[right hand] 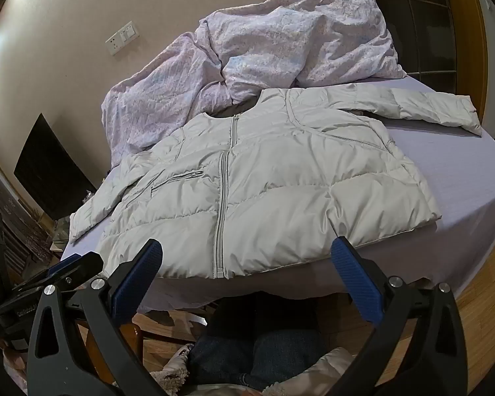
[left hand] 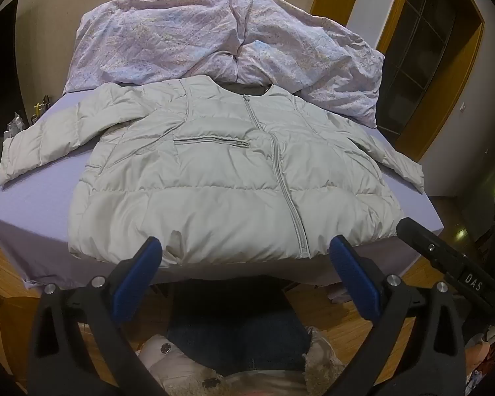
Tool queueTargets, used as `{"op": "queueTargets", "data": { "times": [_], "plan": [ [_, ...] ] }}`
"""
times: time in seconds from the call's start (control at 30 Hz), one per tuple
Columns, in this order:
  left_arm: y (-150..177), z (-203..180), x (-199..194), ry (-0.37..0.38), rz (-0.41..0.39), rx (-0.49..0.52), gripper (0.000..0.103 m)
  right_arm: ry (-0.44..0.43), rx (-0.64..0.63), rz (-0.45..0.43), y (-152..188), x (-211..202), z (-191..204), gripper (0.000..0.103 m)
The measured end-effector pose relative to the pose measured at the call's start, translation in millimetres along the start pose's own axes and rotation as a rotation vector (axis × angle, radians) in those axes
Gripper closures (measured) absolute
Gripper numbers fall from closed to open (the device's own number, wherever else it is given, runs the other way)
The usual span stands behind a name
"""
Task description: Fold large clothes
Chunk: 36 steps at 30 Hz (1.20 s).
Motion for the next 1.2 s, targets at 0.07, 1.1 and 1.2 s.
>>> {"op": "queueTargets", "data": {
  "times": [0.07, 1.1, 1.2],
  "plan": [
    [0.0, 0.3, 0.5, -0.001, 0.009, -0.004, 0.002, -0.002, 0.005, 0.005, -0.1, 0.4, -0.3, 0.001],
    [0.0, 0.0, 0.2, -0.002, 0.003, 0.001, 0.002, -0.002, 0.005, 0.009, -1.5, 2.4, -0.9, 0.001],
    [0.1, 0.0, 0.2, -0.002, 0.003, 0.0, 0.002, -0.001, 0.005, 0.008, -1.6, 2.5, -1.1, 0.001]
  ]
}}
Point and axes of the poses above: each gripper's, at about its wrist camera, not at the fingertips, and x roughly the way its jaws point, z to its left, y to its underside, the point moved 1 cm from there along x, roughly the way its jaws point, and after that the axes turned 12 degrees about y, right-handed, at the moved point
